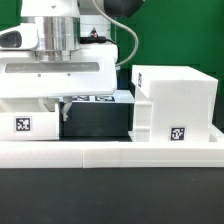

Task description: Assemble drawer

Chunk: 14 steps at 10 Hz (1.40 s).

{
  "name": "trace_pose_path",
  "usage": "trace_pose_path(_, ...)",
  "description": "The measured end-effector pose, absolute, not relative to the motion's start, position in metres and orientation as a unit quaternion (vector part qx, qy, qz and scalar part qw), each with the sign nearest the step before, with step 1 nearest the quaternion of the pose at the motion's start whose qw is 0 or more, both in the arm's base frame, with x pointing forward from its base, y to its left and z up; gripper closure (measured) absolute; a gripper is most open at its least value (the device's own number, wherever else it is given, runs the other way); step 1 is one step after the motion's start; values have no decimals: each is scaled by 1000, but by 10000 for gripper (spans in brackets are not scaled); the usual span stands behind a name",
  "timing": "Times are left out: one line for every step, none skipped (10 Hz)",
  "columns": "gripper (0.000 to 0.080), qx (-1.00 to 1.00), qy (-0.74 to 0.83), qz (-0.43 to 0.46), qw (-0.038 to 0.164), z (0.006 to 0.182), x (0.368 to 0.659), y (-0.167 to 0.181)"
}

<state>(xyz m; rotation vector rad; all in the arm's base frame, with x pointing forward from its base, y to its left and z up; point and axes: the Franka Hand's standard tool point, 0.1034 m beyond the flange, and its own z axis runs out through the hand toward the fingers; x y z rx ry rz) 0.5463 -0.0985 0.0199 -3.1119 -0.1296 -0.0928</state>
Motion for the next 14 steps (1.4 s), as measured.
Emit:
trace_pose_path(758, -999, -42, -30, 13, 20, 546, -99)
trace_pose_path(758, -995, -96, -29, 10, 19, 546, -98)
trace_pose_path(758, -992, -127, -29, 8, 19, 546, -97)
trace_pose_path(758, -986, -166, -27, 3, 21, 546, -92)
trace_pose_path(758, -976, -215, -27, 1, 23, 546, -88)
trace_pose_path(758, -965, -261, -27, 0, 24, 545, -84)
trace_pose_path(758, -953, -301, -26, 0, 24, 544, -77)
trace_pose_path(758, -942, -335, -26, -1, 24, 541, -70)
trace_pose_path(758, -935, -354, -24, 0, 23, 540, -69)
trace_pose_path(758, -927, -374, -22, 0, 22, 539, -71)
trace_pose_path(758, -916, -402, -19, 1, 21, 537, -72)
trace_pose_path(758, -903, -429, -16, -1, 20, 536, -73)
trace_pose_path(758, -885, -465, -14, -4, 19, 535, -75)
trace_pose_path(758, -864, -503, -10, -8, 18, 534, -73)
